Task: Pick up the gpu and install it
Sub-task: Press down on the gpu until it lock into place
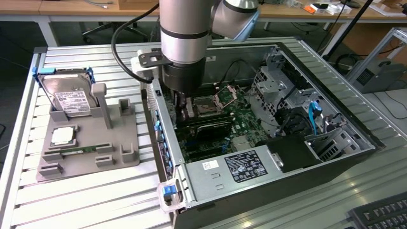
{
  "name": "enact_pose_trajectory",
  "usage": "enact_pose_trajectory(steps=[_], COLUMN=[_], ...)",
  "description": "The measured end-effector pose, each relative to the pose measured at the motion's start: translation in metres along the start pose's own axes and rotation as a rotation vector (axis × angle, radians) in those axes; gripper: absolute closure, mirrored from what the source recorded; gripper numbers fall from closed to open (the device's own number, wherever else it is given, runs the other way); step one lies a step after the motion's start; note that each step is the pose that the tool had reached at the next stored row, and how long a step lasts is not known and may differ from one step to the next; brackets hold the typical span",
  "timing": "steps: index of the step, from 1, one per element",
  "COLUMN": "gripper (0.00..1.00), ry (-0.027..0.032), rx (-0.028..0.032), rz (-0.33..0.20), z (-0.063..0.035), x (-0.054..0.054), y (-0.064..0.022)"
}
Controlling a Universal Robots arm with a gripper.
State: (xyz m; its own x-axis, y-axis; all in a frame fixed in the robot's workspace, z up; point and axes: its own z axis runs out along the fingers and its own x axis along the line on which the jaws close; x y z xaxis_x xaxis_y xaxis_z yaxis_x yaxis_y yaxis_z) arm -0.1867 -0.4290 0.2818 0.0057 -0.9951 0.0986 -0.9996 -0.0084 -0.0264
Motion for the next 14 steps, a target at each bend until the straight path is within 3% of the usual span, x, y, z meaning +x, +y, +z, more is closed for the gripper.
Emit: enact_pose_trajectory(steps=[4,7,14], gripper=[0.89,0.89,0.89], ry=[0.0000,0.0000,-0.0001], rx=[-0.0029,-0.0061,-0.0088], rz=[-0.001,-0.003,-0.005], z=[0.0019,0.0044,0.0084], x=[0.000,0.000,-0.001], y=[-0.0093,-0.0210,-0.0332])
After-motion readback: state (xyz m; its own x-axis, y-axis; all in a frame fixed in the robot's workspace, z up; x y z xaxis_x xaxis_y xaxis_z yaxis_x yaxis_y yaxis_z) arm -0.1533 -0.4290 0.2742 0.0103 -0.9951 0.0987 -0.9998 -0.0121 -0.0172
